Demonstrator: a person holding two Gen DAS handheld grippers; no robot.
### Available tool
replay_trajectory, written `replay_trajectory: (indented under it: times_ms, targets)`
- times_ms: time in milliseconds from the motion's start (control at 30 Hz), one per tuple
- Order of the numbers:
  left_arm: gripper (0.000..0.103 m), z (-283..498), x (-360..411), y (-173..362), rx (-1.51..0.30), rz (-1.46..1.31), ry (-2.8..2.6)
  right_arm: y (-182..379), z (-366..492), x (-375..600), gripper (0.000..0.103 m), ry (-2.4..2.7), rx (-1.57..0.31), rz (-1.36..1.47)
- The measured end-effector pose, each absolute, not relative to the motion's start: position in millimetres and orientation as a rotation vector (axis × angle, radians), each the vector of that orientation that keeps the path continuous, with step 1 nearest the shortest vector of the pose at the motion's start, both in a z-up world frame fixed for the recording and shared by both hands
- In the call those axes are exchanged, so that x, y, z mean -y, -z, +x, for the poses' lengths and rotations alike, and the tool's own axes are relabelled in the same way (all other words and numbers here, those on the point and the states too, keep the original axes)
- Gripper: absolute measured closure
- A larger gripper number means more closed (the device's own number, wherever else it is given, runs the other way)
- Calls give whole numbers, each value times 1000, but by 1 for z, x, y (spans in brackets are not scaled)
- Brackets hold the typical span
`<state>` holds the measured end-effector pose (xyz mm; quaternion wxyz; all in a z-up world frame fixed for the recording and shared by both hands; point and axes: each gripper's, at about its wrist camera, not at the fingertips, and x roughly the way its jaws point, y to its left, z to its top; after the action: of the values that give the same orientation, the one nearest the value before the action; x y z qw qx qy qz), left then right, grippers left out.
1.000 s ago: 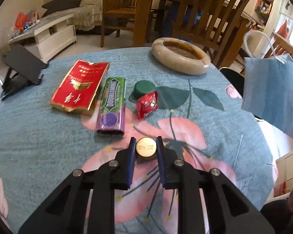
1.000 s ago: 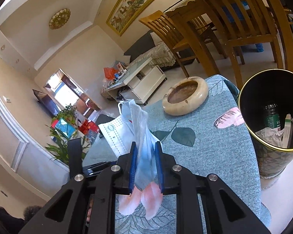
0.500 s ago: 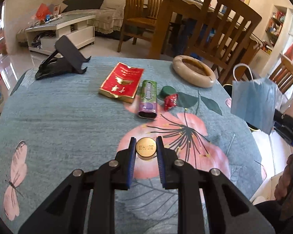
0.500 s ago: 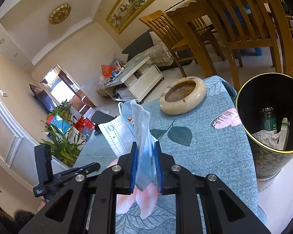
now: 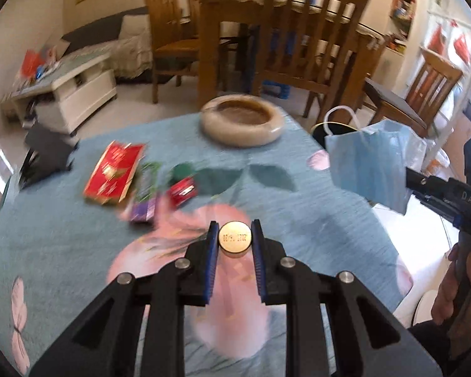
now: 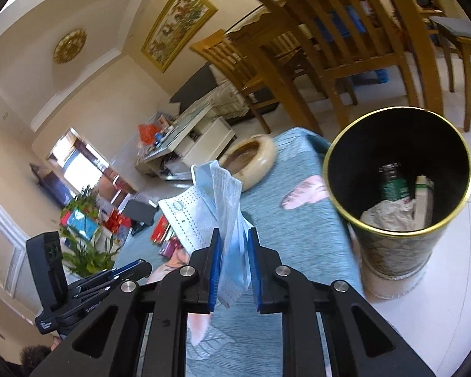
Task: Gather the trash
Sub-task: 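Carry the mask and gold cap over the black bin and open both grippers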
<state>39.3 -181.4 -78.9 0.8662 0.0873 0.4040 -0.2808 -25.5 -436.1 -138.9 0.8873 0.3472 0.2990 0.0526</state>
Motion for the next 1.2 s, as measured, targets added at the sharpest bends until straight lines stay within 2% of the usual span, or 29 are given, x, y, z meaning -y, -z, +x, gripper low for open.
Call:
replay_trajectory:
  times_ms: [233,500,567,600,633,667,767,867,967,1133,1200]
  targets:
    - [82,34,247,68,-809,253,659,136,-36,491,85,47,-582,779]
    - [82,25,289,64,-771,314,700,108,-24,549,85,259,-486,750]
    - [82,26,298,64,-763,327,705,118,-15,556,77,325,-523,705]
    - [82,25,301,64,-761,330,708,129,-8,559,68,377,-566,670]
    - [82,26,304,65,-761,333,711,142,-3,562,42,416,-608,655]
    - [82,27,309,66,-761,340,715,150,-1,565,36,428,-629,663]
    - [82,30,320,70,-764,351,723,153,-15,582,34,418,-577,762]
    - [82,34,337,74,-767,364,737,129,-42,586,17,440,-444,772]
    - [82,35,357,79,-773,389,752,120,-50,591,14,449,-404,768]
    - [82,41,394,85,-788,402,779,146,-37,609,17,440,-476,861]
    - [82,46,409,87,-799,402,791,143,-52,616,17,439,-403,925]
